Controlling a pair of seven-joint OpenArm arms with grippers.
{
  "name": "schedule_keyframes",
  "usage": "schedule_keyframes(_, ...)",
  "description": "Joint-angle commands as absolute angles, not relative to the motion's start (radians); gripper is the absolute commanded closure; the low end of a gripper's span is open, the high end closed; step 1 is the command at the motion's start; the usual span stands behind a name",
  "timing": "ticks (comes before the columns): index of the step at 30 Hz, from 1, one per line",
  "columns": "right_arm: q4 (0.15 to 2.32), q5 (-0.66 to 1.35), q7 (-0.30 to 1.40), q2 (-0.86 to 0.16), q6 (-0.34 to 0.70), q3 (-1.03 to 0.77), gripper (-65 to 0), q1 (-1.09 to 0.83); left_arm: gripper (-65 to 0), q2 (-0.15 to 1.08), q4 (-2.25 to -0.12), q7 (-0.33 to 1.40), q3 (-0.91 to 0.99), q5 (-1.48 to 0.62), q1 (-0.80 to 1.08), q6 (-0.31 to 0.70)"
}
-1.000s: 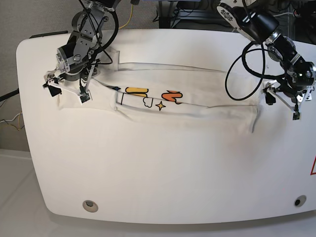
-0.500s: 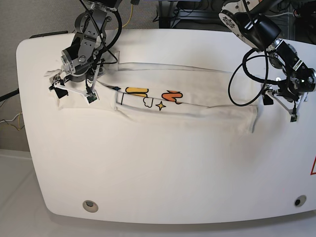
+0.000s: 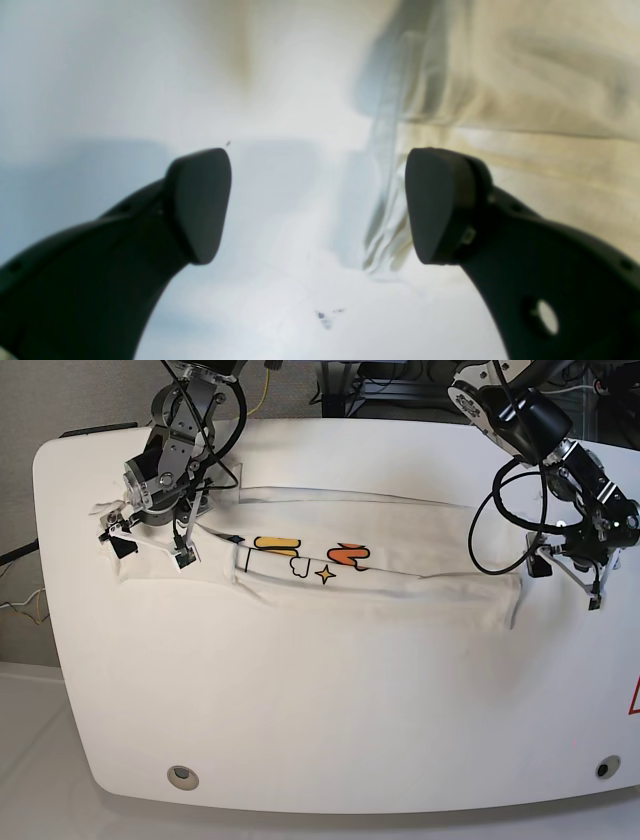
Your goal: Fold the T-shirt properly
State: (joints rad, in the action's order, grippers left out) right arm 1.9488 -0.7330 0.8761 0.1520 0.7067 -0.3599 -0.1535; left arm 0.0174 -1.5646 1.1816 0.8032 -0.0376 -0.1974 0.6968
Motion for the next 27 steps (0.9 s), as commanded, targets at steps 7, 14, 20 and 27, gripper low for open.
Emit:
schedule_keyframes(7,1.965,-0.733,0.872,0.150,0.698,-0.357,-52.2,-0.145,-52.0,0.018,-1.578,1.170,0.728,-0.077,-0.217,0.698)
schedule_keyframes(14,1.965,-0.736,0.872,0.150,0.698,-0.357,-52.2,-0.147,-52.0,-0.025,-1.578,1.168,0.705,-0.077,-0.219,0.698)
schedule_keyframes(20,1.965,-0.733,0.872,0.150,0.698,-0.357,-52.2,-0.162,-52.0,-0.041,-1.578,1.167,0.700,-0.076,-0.214,0.698)
schedule_keyframes(27,1.965,-0.733,0.872,0.150,0.698,-0.358,-52.2,-0.166,-52.0,-0.041,-1.578,1.165,0.705,-0.076,-0.211,0.698)
